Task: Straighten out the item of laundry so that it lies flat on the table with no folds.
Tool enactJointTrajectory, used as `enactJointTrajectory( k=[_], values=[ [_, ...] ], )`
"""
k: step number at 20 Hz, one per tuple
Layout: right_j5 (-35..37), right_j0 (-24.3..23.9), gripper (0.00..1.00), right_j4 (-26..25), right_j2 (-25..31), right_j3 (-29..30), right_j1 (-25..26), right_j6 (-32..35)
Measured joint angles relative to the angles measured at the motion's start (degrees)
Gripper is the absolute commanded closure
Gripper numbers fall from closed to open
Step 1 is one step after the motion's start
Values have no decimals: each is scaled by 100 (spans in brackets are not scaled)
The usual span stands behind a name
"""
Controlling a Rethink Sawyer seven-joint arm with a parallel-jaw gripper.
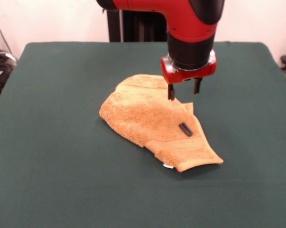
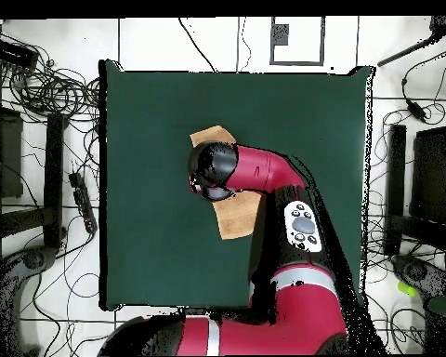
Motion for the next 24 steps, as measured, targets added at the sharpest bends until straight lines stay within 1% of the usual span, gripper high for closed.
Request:
enactJointTrajectory(
  k=[9,17,24],
  values=[
    [1,-28,0,-7,1,1,1,0],
    [0,-170,0,-12,-16,2,-8,0],
    [0,-147,0,-18,-28,2,-8,0]
  ],
)
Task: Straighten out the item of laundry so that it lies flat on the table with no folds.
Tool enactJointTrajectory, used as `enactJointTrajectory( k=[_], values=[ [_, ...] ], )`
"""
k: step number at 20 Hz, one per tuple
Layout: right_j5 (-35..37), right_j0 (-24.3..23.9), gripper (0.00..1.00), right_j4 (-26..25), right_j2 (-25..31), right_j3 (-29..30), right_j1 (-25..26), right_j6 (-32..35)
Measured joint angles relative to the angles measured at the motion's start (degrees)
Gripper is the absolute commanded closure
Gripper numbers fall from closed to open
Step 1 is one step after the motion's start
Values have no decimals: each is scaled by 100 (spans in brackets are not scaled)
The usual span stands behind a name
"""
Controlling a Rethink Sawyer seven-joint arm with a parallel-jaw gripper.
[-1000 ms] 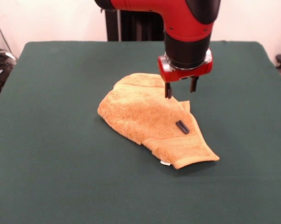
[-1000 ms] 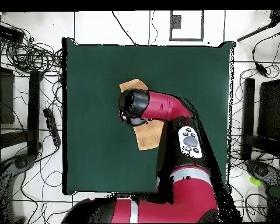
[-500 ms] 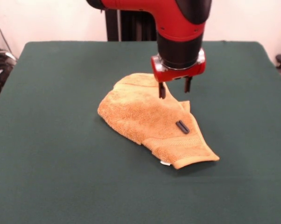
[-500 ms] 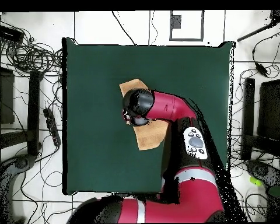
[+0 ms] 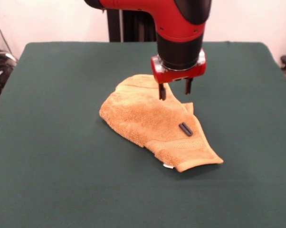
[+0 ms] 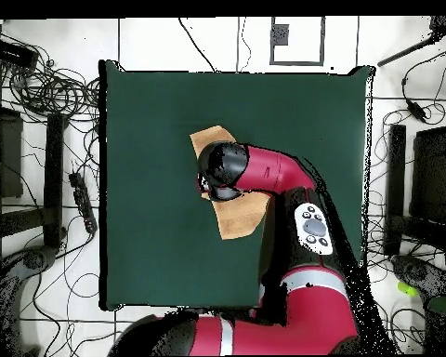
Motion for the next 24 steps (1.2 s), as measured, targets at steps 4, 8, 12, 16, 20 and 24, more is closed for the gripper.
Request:
enactJointTrajectory(
  k=[4,8,12,16,20,24],
  values=[
    [1,8,0,-6,-3,0,2,0],
    [1,14,0,-11,-14,0,5,0],
    [1,18,0,-14,-37,0,11,0],
    [1,18,0,-14,-75,-1,11,0],
    [1,18,0,-14,-127,-2,12,0],
    [0,18,0,-14,-182,-39,35,0]
  ],
)
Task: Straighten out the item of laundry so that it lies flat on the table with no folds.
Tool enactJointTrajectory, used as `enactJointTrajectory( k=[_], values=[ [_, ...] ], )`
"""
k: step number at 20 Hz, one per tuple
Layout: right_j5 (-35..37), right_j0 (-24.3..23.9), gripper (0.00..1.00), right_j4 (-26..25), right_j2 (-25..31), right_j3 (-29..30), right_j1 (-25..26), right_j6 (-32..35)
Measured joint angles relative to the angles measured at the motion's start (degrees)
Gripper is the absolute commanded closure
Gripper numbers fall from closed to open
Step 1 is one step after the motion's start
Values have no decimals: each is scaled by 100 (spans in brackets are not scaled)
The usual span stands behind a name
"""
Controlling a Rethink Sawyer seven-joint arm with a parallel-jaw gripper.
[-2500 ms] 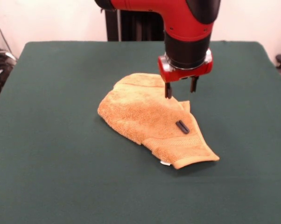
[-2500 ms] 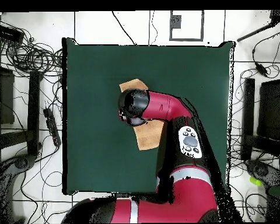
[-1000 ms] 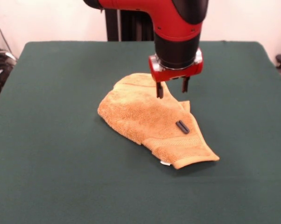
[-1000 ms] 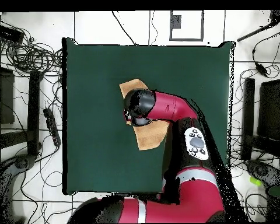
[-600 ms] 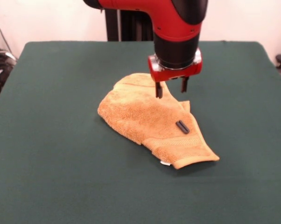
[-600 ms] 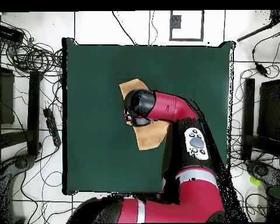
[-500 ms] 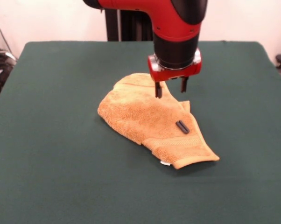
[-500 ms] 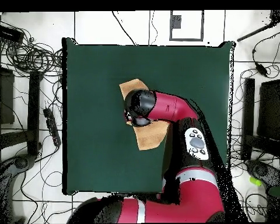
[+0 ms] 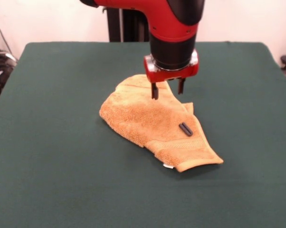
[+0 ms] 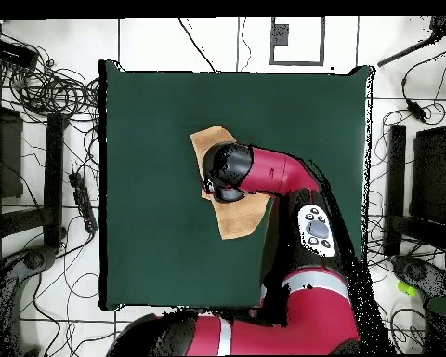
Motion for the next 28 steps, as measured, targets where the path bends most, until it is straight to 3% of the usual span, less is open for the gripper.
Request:
enactJointTrajectory(
  k=[8,15,20,28],
  values=[
    [-63,-76,0,4,7,33,-17,0],
    [-933,-454,0,-21,14,422,-134,0],
    [-1703,-553,0,-538,2,391,-99,0],
    [-1715,-346,0,-860,0,24,187,0]
  ],
)
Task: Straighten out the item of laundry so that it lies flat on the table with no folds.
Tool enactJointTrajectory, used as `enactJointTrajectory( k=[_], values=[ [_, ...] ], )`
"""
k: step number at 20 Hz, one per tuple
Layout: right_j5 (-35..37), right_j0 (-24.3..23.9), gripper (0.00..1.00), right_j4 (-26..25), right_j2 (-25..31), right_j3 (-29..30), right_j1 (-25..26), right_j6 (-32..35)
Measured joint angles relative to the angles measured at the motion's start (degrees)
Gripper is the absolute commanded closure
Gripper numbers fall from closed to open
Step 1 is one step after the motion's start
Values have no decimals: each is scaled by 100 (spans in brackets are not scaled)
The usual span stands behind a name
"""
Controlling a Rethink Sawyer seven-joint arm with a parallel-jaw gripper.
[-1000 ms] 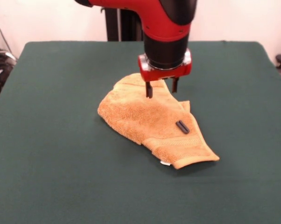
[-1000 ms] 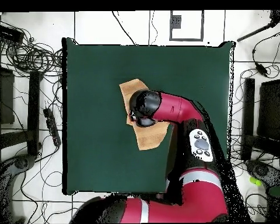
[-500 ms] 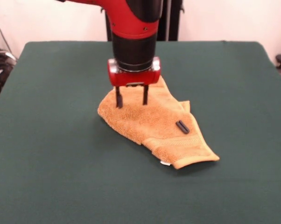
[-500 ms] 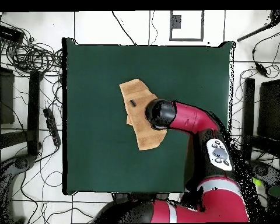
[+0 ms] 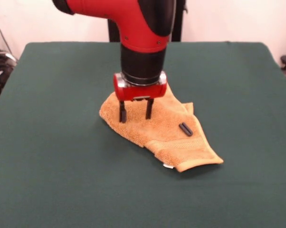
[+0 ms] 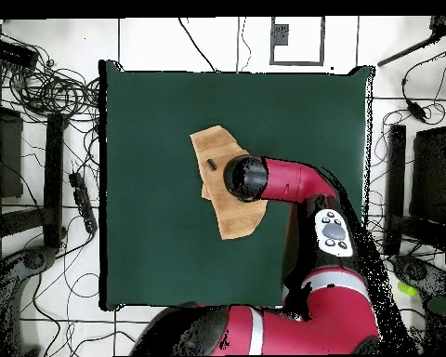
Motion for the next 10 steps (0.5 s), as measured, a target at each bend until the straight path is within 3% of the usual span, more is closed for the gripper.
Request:
enactJointTrajectory(
  k=[10],
  values=[
    [0,-67,0,-25,1,-19,48,0]
  ],
)
